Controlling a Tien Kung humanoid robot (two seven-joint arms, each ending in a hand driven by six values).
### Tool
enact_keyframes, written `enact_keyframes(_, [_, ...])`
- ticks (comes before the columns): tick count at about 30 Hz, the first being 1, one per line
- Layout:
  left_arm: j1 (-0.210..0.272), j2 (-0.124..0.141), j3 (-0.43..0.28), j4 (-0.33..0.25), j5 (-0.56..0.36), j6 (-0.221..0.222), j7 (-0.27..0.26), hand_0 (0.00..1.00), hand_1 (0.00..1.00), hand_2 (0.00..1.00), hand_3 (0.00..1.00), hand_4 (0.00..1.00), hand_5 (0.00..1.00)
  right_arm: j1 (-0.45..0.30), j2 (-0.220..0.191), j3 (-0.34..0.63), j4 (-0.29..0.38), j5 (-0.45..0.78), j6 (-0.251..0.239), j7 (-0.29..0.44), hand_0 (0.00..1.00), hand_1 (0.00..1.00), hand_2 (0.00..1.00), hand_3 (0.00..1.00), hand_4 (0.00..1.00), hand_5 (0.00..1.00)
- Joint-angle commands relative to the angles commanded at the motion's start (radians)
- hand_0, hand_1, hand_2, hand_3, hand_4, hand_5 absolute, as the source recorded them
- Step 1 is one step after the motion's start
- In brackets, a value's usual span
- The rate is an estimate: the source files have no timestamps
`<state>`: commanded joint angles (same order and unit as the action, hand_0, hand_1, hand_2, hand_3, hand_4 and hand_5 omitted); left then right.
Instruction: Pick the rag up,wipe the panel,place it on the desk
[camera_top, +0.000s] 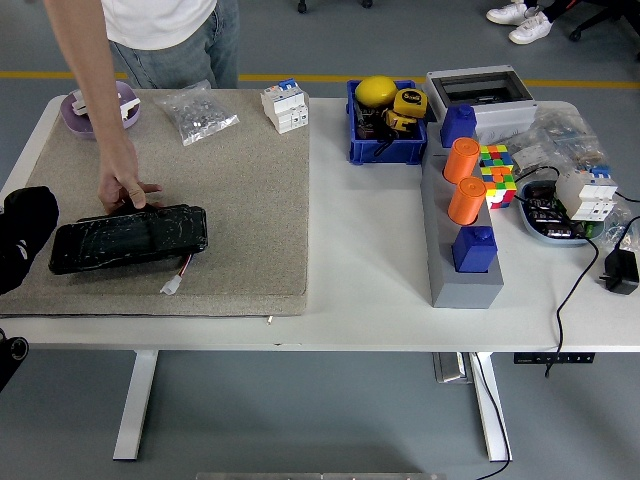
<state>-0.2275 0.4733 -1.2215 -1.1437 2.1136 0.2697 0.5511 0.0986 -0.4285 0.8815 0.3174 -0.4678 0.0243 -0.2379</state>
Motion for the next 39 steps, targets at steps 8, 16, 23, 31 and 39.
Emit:
enact_keyframes(8, [-0.080,0.020,0.062,0.159,-0.111,0.091,-0.167,0.322,0.312,0.506,0.483,0.203,0.002,0.007,0.000,-0.004,0.001,0.002,-0.003,-0.001,0.790,0.706,0.713,0.692,0.998,0.733])
enact_keyframes(16, [-0.140,0.046,0.150,0.298,-0.250,0.067,-0.354,0.359,0.445,0.521,0.511,0.220,0.002,0.013,0.000,0.001,0.005,-0.006,-0.005,-0.003,0.790,0.706,0.713,0.692,0.998,0.734])
enact_keyframes(23, [-0.149,0.057,0.160,0.316,-0.275,0.027,-0.396,0.458,0.626,0.578,0.537,0.441,0.002,0.015,0.000,0.004,0.005,-0.008,-0.006,-0.004,0.791,0.706,0.713,0.692,0.998,0.732])
enact_keyframes(31, [-0.147,0.057,0.149,0.298,-0.266,0.009,-0.408,0.628,0.799,0.792,0.620,0.748,0.002,0.019,-0.001,0.008,0.005,-0.012,-0.010,-0.003,0.792,0.705,0.712,0.691,0.998,0.733])
enact_keyframes(39, [-0.150,0.061,0.144,0.299,-0.254,-0.006,-0.393,0.658,0.823,0.809,0.642,0.774,0.002,0.021,-0.002,0.015,0.006,-0.016,-0.013,-0.002,0.792,0.704,0.712,0.691,0.998,0.735])
